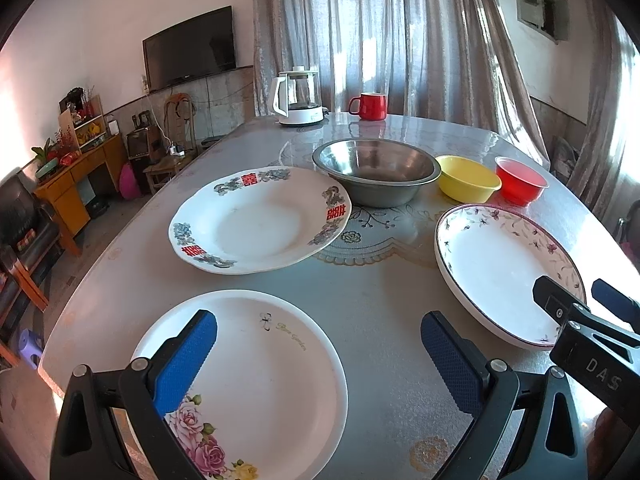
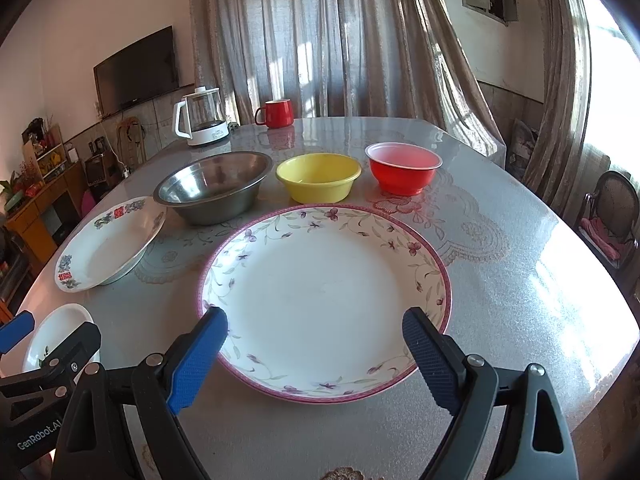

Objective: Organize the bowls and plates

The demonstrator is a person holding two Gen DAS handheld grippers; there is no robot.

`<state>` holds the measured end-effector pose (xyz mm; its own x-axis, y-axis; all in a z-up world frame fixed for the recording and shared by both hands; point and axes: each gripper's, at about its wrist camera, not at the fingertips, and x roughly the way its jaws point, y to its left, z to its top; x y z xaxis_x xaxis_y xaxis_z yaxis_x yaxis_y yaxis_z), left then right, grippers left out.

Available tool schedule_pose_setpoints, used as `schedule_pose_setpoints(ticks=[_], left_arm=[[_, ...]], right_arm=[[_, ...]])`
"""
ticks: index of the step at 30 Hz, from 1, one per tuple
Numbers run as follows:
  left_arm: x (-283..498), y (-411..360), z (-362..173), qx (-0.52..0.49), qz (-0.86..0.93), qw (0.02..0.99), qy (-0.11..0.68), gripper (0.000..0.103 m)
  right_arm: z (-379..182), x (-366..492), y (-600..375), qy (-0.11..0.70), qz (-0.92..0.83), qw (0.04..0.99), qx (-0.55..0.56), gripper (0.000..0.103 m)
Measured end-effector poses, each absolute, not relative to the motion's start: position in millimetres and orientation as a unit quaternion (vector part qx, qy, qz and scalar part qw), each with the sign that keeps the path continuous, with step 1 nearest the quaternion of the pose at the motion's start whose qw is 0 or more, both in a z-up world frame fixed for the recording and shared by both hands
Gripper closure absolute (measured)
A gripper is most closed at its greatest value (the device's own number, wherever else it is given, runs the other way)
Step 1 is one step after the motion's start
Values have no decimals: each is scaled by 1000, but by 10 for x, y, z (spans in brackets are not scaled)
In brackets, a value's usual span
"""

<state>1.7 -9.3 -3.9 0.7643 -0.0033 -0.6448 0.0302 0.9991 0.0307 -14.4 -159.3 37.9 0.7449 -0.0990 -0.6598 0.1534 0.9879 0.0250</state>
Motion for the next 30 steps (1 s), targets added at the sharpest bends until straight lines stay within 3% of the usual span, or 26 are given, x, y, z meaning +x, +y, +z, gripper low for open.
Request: schedule_pose_setpoints(ticks=[30], left_arm=[[24, -159, -38, 28, -14, 938, 346, 0]], right_arm=[[411, -148, -1644, 345, -67, 935, 47, 12]])
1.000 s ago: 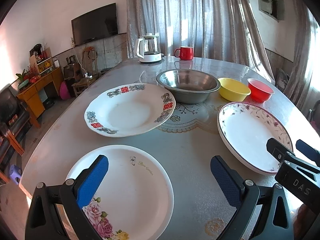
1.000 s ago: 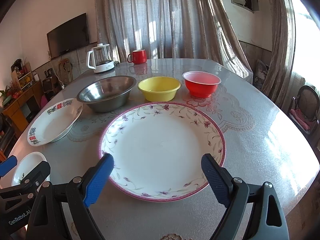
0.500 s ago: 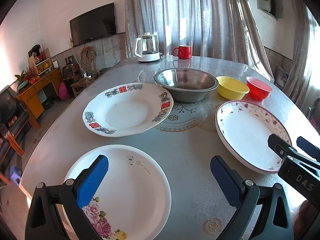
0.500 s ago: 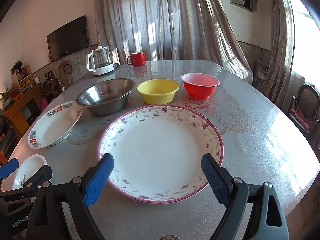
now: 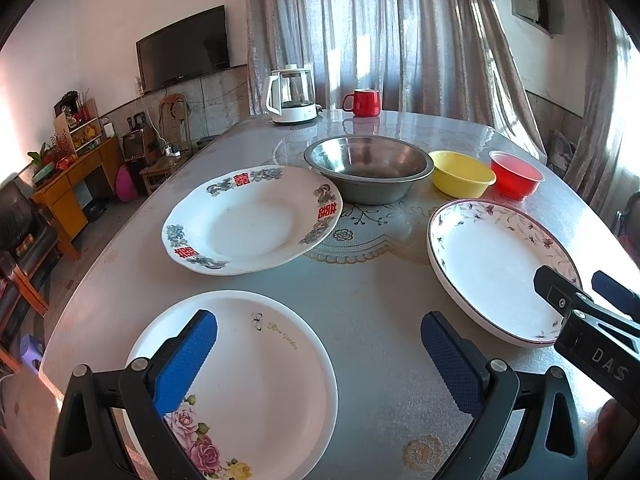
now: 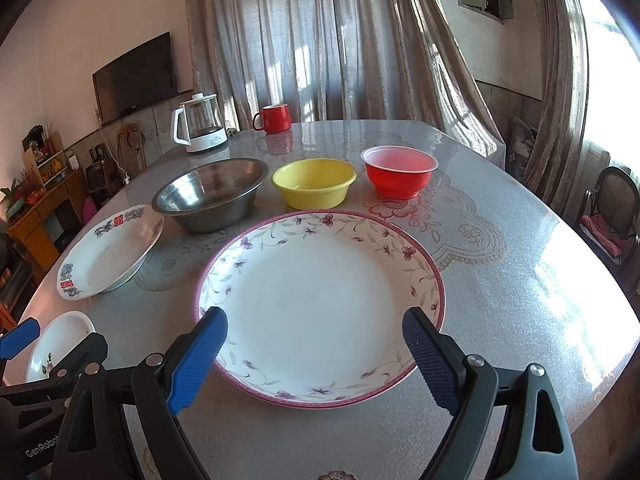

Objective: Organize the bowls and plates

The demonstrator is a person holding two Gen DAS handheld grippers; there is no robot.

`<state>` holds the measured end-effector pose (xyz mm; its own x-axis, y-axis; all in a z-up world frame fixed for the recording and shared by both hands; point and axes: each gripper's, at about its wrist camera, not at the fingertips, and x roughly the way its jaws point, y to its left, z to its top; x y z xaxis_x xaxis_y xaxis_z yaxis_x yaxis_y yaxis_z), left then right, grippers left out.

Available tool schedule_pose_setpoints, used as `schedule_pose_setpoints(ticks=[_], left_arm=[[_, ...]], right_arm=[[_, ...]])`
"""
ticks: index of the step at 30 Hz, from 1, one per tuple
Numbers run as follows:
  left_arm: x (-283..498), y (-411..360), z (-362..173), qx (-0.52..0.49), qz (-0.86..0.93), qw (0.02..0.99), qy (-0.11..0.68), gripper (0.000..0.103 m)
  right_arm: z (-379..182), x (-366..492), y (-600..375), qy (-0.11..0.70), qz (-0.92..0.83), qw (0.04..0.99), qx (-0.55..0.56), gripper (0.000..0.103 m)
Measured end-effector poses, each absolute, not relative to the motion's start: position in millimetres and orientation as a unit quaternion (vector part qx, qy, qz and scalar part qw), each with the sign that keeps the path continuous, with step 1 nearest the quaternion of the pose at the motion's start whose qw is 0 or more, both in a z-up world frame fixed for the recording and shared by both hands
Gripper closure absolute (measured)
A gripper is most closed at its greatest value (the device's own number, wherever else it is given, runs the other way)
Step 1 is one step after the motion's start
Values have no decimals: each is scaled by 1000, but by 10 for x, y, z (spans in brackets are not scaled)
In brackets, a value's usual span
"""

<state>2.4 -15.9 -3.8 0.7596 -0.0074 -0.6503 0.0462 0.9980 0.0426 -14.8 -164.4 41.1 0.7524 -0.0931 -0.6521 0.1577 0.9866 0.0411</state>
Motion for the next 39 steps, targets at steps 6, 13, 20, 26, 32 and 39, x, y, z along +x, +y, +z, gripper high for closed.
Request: schedule_pose_setpoints(ticks=[6, 13, 20, 26, 32, 39], left_arm=[[25, -160, -39, 28, -15, 937, 347, 0], [26, -160, -39, 28, -14, 937, 347, 0], [19, -173, -35, 29, -17, 937, 347, 0], [28, -194, -23, 32, -21, 937, 348, 0], [127, -244, -29, 32, -53, 930, 362, 0], [340, -370, -6, 42, -83, 919, 383, 1]], right_arm=[[422, -151, -1646, 345, -67, 935, 46, 12], [421, -154, -1653, 345, -66, 935, 47, 12], [422, -154, -1662, 345, -65, 935, 49, 12], [441, -135, -1753, 341, -62, 936, 55, 12], [492, -74, -2046, 339, -66, 935, 82, 12], [412, 24, -2647, 352, -114, 919, 141, 18]])
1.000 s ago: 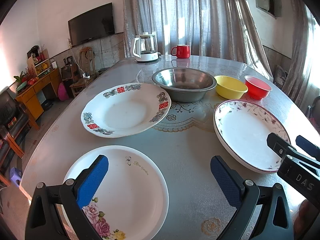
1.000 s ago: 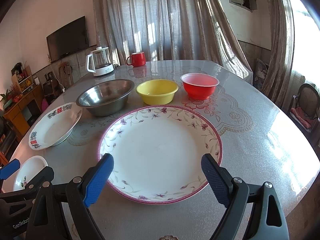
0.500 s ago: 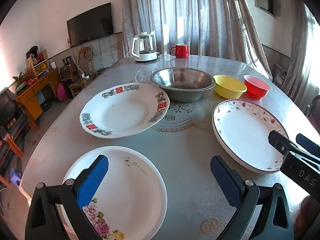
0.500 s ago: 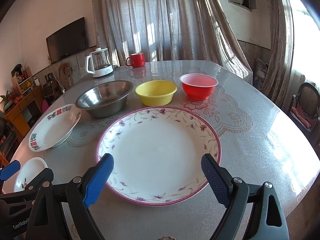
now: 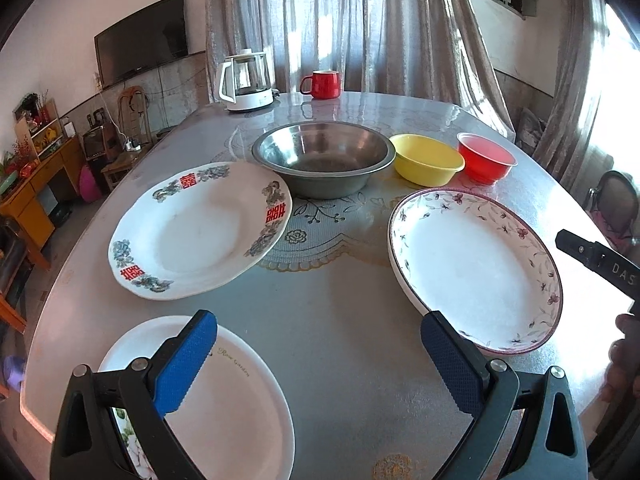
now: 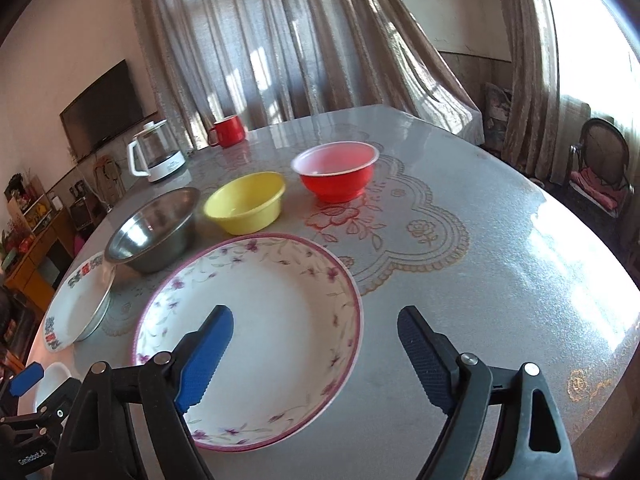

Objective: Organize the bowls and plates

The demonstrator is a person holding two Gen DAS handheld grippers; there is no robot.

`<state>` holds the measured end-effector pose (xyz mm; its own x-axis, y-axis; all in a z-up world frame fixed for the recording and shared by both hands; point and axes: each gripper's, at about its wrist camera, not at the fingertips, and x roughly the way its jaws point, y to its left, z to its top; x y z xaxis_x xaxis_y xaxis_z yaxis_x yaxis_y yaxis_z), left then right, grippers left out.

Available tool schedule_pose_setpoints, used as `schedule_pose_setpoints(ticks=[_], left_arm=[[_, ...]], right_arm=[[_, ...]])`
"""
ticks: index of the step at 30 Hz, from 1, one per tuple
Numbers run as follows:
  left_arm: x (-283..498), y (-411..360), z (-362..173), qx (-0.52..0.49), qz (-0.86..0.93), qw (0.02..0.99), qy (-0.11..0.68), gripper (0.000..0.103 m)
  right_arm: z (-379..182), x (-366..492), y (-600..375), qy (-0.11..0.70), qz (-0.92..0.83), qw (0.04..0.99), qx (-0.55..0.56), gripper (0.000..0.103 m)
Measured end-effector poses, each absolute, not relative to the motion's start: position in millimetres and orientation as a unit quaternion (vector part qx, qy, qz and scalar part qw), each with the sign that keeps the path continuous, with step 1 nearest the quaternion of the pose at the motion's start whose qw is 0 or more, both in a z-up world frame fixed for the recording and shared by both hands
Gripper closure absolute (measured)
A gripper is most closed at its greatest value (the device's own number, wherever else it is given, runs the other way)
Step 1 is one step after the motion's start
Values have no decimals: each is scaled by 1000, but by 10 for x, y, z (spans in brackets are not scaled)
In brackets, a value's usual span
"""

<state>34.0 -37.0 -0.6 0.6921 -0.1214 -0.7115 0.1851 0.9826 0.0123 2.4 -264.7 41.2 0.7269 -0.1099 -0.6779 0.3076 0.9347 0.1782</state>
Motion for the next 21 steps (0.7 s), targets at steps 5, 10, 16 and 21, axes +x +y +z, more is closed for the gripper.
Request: schedule_pose_setpoints(ticks=[5, 10, 16, 21], left_arm=[[547, -489, -9, 29, -116, 905, 408, 7], [740, -666, -82, 30, -143, 893, 425, 28], [953, -906, -263, 51, -164, 873, 456, 62], [1033, -1008, -399, 47, -191, 859, 473, 75]], right_arm=[[275, 133, -2914, 372, -125, 906, 161, 30], [125, 272, -2976, 397, -108, 896, 169, 57], [-13, 354, -2932, 415, -82, 891, 165, 70], [-8, 369, -2859, 419, -49, 895, 148, 70]])
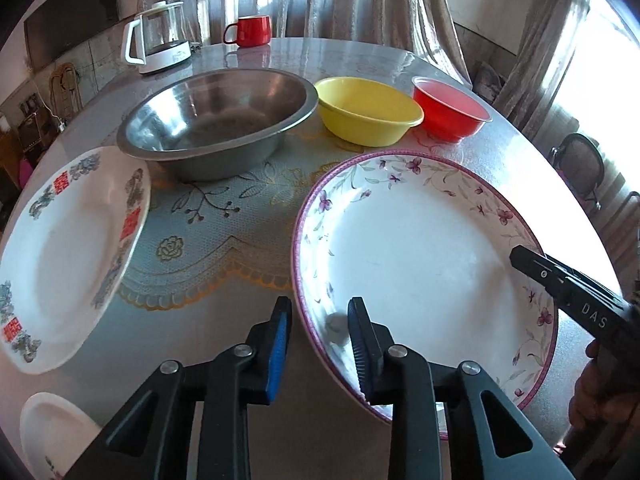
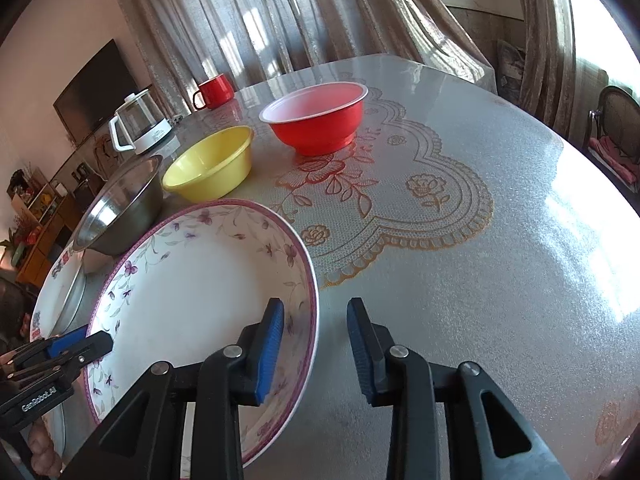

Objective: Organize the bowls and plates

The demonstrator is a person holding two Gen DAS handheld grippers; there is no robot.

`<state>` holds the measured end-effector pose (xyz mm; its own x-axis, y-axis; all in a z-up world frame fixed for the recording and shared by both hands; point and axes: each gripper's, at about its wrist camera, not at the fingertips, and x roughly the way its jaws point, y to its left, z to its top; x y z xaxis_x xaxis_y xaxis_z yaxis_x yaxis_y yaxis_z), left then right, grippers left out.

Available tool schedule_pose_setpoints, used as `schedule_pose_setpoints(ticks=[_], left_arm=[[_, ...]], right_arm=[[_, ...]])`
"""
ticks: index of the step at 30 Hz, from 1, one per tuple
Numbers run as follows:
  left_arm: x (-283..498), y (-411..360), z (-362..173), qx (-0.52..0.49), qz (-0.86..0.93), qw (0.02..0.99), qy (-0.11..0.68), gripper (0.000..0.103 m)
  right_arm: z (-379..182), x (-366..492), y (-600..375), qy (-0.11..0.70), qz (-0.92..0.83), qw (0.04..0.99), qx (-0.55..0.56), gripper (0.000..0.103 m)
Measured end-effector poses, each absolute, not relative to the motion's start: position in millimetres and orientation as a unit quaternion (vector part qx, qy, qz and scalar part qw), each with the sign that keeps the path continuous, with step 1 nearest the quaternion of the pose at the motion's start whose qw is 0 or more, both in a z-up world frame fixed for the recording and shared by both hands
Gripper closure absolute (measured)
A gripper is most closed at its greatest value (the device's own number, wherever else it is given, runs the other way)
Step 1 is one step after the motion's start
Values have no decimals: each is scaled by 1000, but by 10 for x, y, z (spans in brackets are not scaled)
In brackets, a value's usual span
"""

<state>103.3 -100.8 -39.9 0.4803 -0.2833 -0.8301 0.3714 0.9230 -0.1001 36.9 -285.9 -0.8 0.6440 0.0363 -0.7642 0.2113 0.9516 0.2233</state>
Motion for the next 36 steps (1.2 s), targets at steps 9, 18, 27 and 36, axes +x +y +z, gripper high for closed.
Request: schedule_pose_setpoints(ticks=[9, 18, 27, 36], left_arm=[[1025, -940, -408, 26, -198, 859, 471, 79], [986, -746, -360, 6, -173, 866, 470, 79], [919, -451, -362, -2, -138, 869, 475, 79], [879, -230, -329, -12, -118, 875, 470, 79]], right_arm=[[-17, 396, -2733, 419, -34, 901, 110, 68], [-24, 402, -2661, 426, -5, 895, 134, 68], [-26, 432, -2383, 439, 29, 888, 134, 68], [-34, 441, -2162, 452, 44, 883, 116, 68]])
